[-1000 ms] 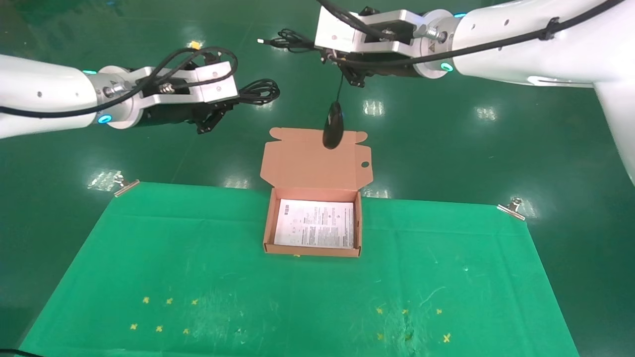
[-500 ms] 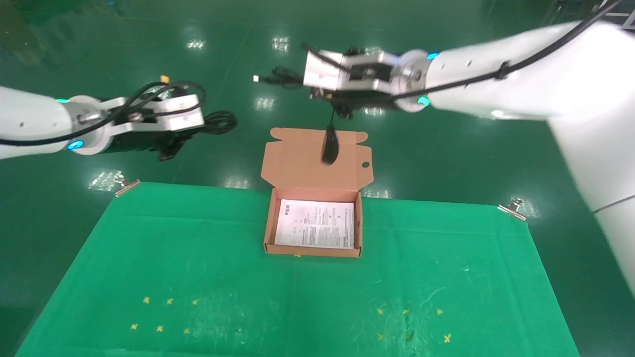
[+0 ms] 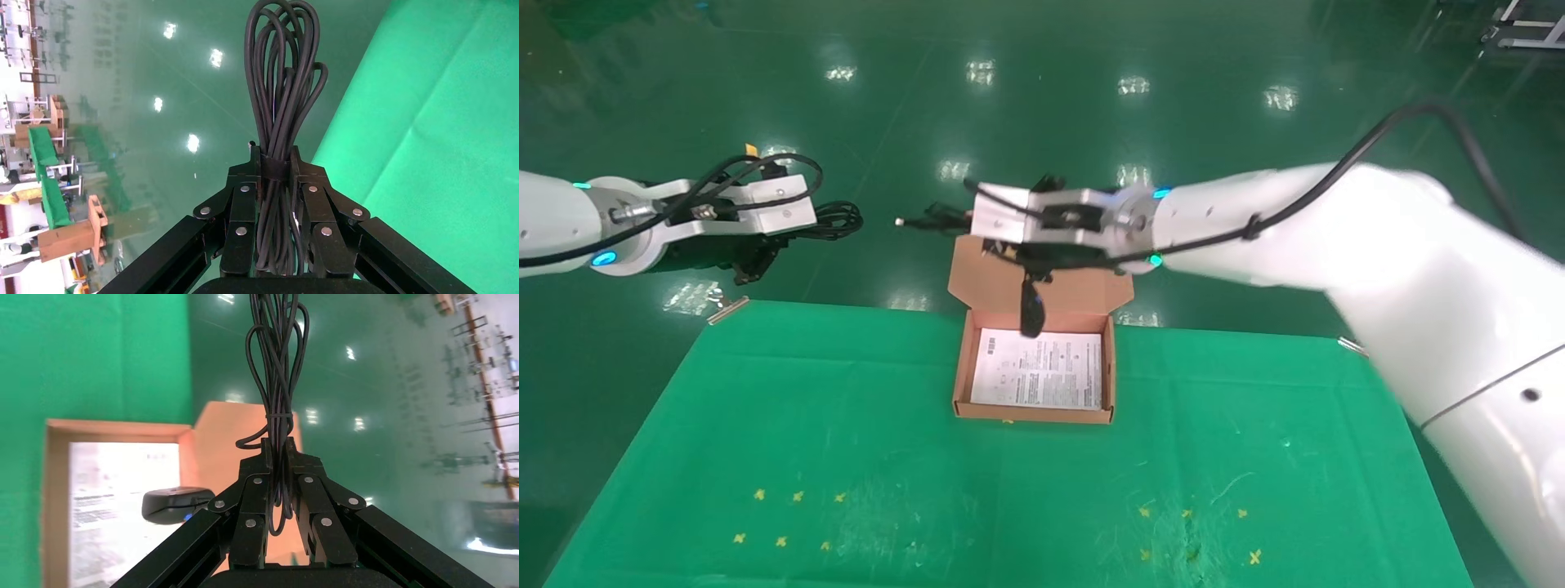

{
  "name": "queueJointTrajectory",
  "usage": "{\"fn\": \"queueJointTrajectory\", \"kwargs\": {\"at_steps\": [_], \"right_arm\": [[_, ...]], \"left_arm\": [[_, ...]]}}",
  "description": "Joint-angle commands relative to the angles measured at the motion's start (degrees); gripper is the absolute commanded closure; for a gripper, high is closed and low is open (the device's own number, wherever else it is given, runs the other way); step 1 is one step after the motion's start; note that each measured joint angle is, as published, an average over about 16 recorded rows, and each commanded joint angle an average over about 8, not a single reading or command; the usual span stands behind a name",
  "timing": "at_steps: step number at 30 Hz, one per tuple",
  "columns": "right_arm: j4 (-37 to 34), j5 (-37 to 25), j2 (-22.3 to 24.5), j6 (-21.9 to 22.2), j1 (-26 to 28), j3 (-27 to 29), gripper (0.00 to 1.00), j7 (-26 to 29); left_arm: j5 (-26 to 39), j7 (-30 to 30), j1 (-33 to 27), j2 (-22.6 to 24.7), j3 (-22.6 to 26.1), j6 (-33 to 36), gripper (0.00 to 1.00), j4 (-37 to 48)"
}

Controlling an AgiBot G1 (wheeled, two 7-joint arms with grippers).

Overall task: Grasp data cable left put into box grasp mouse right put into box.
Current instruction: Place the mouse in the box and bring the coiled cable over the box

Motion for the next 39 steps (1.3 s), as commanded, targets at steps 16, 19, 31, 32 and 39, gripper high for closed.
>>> {"fn": "queueJointTrajectory", "kwargs": {"at_steps": [16,19,31,32,39], "right_arm": [[-5.6,11.7,-0.1,11.3,-4.7,-16.1,1.00,12.2],[-7.0,13.5,-0.1,12.2,-4.9,-17.6,0.83,13.7],[-7.3,17.0,1.1,12.2,-4.4,-20.7,0.00,13.9],[-7.0,17.1,1.4,12.2,-4.4,-21.0,0.00,14.0],[-5.0,16.5,3.5,11.3,-3.9,-21.7,0.00,14.8]], "left_arm": [[0.7,-1.0,0.3,-0.2,0.0,0.3,1.00,-1.0],[0.7,-1.0,0.3,-0.2,0.0,0.3,1.00,-1.0],[0.3,-0.7,0.8,0.4,0.2,-0.1,1.00,-0.9],[0.1,-0.5,1.0,0.7,0.3,-0.4,1.00,-0.8],[-3.0,3.3,3.5,5.0,1.1,-5.1,1.00,3.4]]}}
